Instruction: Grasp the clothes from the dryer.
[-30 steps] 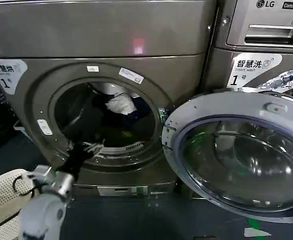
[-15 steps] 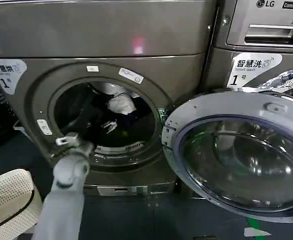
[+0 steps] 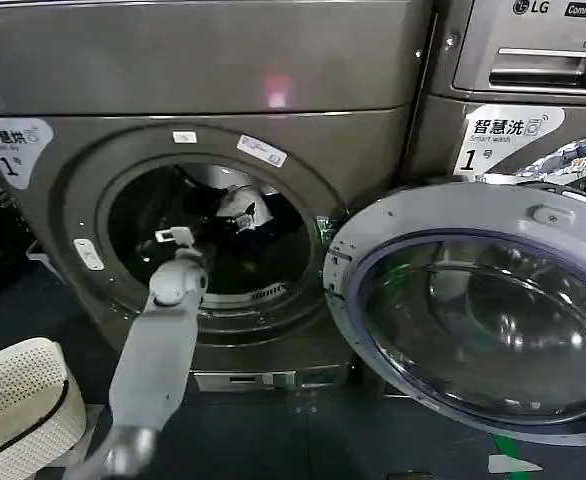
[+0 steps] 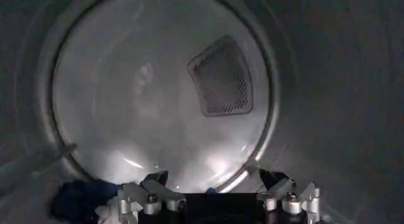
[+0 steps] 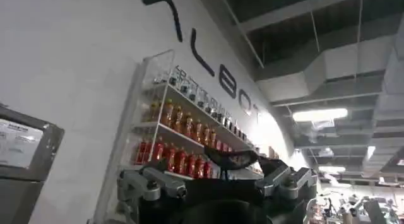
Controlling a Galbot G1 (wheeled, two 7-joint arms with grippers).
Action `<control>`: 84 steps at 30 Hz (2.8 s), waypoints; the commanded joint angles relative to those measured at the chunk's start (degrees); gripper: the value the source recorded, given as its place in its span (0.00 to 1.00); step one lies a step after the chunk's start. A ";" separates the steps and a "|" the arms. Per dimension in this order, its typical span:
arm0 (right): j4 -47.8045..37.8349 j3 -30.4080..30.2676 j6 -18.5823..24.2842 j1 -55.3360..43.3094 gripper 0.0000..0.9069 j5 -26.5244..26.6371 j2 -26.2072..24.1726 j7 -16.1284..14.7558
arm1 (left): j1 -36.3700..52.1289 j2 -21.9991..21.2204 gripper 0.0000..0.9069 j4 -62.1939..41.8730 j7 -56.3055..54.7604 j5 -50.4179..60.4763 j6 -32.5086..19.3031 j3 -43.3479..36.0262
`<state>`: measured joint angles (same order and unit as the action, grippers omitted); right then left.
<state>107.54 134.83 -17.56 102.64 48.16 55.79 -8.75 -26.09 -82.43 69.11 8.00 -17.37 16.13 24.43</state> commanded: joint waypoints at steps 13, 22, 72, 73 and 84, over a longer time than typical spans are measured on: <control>0.25 -0.21 0.12 -0.55 1.00 0.18 0.11 -0.04 | 21.15 1.94 1.00 -36.23 15.65 7.14 -3.79 -15.92; 0.62 -1.43 0.21 -1.43 1.00 -0.19 0.70 -0.05 | 26.69 2.42 1.00 -45.22 30.65 23.27 -9.20 -26.90; 1.55 -5.26 0.65 -4.40 1.00 -1.97 2.76 -0.34 | 32.55 0.44 0.00 -56.73 39.06 54.78 -13.53 -42.14; 1.54 -5.36 0.67 -4.47 1.00 -2.04 2.84 -0.34 | 32.56 0.35 0.00 -56.57 38.47 54.33 -13.53 -41.74; 1.64 -5.73 0.63 -4.68 1.00 -2.18 2.98 -0.35 | 32.33 1.82 0.00 -49.79 36.25 40.92 -12.36 -32.39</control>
<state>109.19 129.16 -16.88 97.99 46.03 58.77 -9.12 6.60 -81.24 14.31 45.69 33.49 2.98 -14.93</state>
